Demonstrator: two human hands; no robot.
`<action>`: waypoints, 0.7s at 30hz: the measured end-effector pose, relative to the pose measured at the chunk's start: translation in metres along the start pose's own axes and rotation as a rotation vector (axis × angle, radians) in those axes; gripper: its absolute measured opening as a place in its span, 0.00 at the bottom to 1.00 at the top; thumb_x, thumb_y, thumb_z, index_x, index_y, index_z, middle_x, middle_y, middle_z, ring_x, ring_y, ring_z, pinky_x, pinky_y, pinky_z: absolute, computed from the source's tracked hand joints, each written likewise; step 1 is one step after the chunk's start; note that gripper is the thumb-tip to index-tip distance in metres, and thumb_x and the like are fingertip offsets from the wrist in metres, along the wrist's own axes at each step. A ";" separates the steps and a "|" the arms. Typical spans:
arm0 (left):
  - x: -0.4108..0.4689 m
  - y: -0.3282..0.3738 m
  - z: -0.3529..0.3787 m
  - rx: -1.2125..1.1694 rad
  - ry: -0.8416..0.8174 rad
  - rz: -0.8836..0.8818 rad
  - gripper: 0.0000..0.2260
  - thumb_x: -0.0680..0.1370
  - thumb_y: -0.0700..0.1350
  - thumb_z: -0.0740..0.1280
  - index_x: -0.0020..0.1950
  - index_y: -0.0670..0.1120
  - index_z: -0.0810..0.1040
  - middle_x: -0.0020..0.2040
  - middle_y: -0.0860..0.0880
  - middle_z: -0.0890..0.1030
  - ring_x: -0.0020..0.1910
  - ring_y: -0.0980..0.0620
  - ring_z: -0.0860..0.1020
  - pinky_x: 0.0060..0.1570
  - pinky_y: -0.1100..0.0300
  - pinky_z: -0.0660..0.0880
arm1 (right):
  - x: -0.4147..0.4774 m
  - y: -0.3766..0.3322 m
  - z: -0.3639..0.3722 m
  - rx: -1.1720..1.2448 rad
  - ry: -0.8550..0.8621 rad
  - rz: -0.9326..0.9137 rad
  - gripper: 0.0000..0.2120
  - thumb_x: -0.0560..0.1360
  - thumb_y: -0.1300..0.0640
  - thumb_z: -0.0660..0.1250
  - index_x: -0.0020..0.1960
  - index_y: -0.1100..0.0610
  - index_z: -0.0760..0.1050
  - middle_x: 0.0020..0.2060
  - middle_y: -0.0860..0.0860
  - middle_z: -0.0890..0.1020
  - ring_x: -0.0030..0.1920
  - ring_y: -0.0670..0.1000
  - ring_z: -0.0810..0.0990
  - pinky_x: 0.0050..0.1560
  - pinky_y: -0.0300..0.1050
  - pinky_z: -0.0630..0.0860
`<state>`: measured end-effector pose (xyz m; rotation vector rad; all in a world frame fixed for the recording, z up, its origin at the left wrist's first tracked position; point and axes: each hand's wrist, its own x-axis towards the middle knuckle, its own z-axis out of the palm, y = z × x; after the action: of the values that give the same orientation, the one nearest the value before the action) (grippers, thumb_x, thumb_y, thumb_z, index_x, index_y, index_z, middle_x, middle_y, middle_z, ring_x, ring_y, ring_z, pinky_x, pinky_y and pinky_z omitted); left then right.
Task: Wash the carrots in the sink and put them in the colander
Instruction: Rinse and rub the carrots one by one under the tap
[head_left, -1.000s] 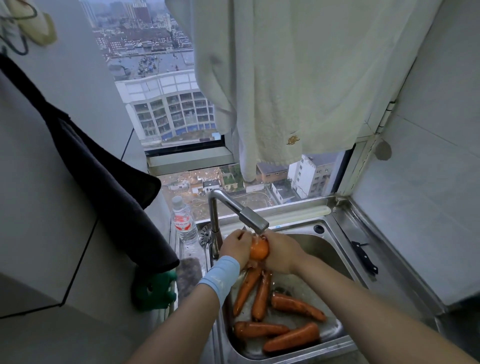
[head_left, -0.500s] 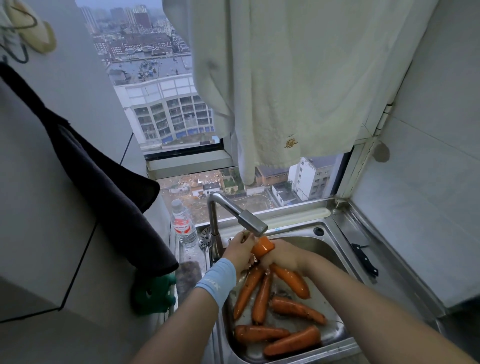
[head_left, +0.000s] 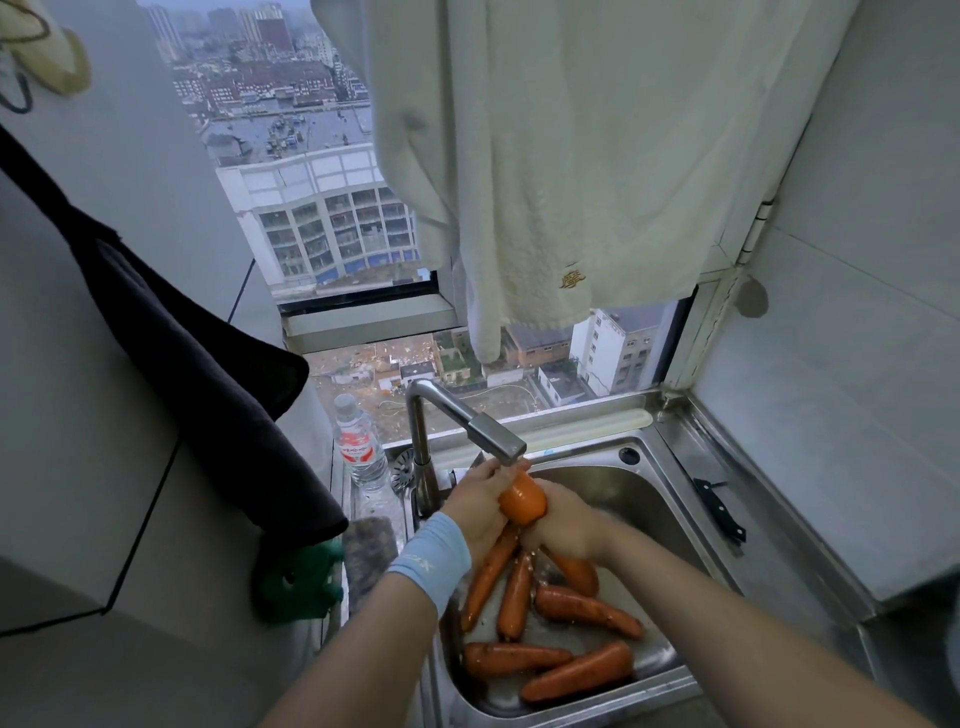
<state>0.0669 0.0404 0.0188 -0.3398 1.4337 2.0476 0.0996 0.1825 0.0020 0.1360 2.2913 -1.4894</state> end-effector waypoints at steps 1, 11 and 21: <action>-0.002 0.001 -0.002 -0.031 -0.051 0.008 0.10 0.84 0.38 0.60 0.61 0.44 0.78 0.56 0.47 0.84 0.58 0.48 0.79 0.60 0.51 0.75 | 0.000 0.001 -0.003 0.049 -0.036 0.037 0.26 0.61 0.71 0.70 0.60 0.63 0.77 0.44 0.62 0.82 0.45 0.61 0.82 0.49 0.57 0.79; 0.014 0.001 0.011 0.091 0.288 0.070 0.13 0.82 0.41 0.61 0.64 0.48 0.80 0.55 0.43 0.83 0.56 0.44 0.80 0.62 0.47 0.77 | 0.003 0.005 0.020 -0.197 0.347 -0.059 0.18 0.64 0.54 0.72 0.52 0.46 0.76 0.46 0.44 0.84 0.47 0.48 0.82 0.49 0.52 0.80; -0.011 0.005 -0.005 -0.051 0.000 0.082 0.14 0.83 0.35 0.61 0.68 0.41 0.74 0.58 0.42 0.80 0.56 0.45 0.78 0.54 0.52 0.77 | 0.002 -0.009 0.002 -0.213 0.061 -0.024 0.28 0.68 0.61 0.73 0.65 0.54 0.68 0.54 0.54 0.81 0.53 0.53 0.82 0.54 0.56 0.82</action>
<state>0.0717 0.0315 0.0263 -0.3066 1.4196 2.1526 0.0954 0.1765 0.0078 0.0949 2.4905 -1.2574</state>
